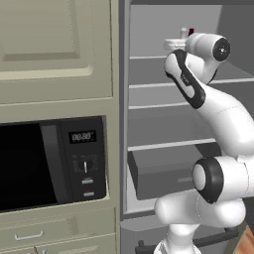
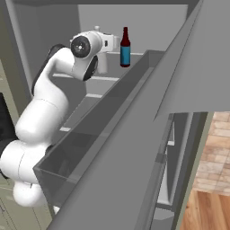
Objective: Place the beer and liquor on the top shelf of the fridge to keep them out of children's reach, and place the avocado on lower shelves for easy access.
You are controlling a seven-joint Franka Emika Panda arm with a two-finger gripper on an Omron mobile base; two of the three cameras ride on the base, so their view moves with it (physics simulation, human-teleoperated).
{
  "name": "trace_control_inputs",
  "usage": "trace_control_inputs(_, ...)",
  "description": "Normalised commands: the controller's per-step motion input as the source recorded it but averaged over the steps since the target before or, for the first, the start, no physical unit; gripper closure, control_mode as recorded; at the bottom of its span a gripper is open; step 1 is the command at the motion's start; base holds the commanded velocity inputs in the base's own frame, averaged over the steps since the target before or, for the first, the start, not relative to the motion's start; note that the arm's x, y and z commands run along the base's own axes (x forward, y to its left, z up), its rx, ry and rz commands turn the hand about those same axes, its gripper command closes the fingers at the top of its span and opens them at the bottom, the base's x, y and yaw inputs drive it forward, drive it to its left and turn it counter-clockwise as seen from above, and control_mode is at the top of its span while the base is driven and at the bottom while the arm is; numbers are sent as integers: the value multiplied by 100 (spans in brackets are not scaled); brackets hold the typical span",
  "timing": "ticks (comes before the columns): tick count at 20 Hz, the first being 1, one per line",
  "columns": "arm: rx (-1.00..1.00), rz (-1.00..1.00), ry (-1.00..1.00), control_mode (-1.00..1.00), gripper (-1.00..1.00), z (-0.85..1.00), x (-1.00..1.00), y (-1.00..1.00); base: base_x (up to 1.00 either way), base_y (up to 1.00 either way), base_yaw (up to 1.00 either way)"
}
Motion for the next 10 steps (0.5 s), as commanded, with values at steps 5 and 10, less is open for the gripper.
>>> trace_control_inputs(5, -5, 0, 0, -100, 100, -7, 40, 0, 0, 0, 0)
trace_control_inputs(10, 0, 0, 0, -100, 100, 0, 47, -6, 0, 0, 0)
